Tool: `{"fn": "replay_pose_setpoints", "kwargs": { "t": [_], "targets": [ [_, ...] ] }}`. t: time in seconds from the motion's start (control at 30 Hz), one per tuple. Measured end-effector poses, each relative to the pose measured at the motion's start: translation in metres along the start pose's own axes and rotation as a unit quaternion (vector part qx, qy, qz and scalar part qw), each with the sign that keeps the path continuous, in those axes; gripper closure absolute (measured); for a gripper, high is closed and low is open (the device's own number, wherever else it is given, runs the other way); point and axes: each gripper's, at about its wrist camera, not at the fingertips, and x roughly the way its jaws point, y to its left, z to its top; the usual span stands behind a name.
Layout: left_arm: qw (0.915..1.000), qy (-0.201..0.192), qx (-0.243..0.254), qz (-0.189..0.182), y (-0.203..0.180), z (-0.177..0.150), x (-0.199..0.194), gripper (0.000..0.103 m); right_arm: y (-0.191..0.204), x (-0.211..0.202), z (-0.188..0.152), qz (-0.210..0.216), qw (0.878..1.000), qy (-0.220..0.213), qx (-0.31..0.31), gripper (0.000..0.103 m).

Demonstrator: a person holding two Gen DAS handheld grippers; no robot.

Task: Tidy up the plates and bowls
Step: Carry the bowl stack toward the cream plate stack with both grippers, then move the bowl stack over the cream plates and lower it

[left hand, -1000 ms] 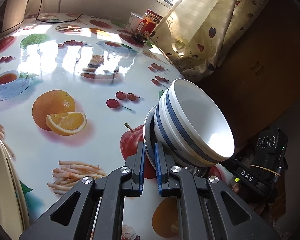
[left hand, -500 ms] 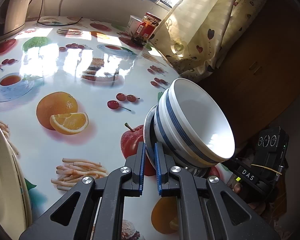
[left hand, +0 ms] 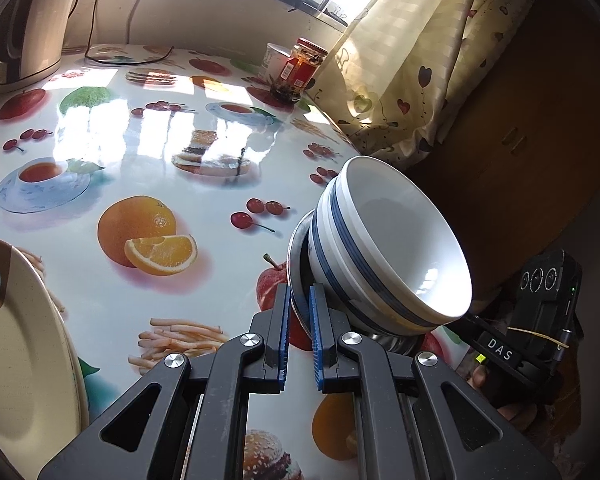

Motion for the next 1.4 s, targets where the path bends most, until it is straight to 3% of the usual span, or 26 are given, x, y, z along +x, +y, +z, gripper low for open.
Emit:
{"fn": "replay_pose_setpoints", "kwargs": {
  "t": [1.4],
  "targets": [
    [0.9964, -0.056, -0.035, 0.053, 0.045, -0.009, -0.078, 0.095, 0.078, 0.031, 0.004, 0.056, 0.996, 0.030, -0.062, 0.087]
  ]
}}
